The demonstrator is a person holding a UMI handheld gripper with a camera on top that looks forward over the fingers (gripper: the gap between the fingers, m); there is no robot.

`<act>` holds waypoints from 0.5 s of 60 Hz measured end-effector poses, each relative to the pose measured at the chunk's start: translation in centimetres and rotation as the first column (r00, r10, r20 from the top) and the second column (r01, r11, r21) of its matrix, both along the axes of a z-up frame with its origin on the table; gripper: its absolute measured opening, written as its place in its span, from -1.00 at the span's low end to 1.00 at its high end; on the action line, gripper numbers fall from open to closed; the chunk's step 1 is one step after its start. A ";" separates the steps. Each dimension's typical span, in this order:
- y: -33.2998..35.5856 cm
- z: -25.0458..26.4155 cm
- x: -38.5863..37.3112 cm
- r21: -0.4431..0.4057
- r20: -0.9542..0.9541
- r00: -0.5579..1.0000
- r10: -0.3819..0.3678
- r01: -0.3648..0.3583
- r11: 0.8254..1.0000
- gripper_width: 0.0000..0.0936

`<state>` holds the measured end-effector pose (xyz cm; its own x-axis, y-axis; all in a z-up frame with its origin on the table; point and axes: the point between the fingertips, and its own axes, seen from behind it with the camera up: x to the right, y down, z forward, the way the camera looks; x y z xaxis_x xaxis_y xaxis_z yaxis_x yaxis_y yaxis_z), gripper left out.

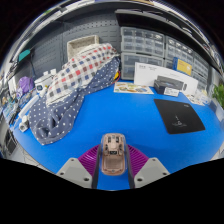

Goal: Arrange mouse

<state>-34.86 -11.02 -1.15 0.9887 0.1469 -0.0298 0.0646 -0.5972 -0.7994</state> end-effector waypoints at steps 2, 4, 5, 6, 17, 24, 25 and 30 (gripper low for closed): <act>-0.1 0.0 -0.1 -0.006 0.006 1.000 0.002 -0.002 1.000 -0.14; -0.1 0.0 -0.1 -0.013 0.010 1.000 0.007 -0.007 1.000 -0.20; -0.1 -0.1 -0.1 -0.017 0.011 1.000 0.009 -0.009 1.000 -0.21; -0.1 -0.1 -0.1 -0.022 0.011 1.000 0.011 -0.010 1.000 -0.22; 0.2 0.0 -0.2 -0.052 0.031 0.999 0.036 -0.034 0.998 -0.34; 1.0 2.0 0.0 -0.051 0.023 0.997 0.068 -0.067 0.996 -0.33; 1.3 2.6 0.1 -0.041 0.020 0.998 0.067 -0.066 0.997 -0.34; 3.3 7.0 1.5 0.027 0.008 0.998 0.063 -0.063 0.998 -0.34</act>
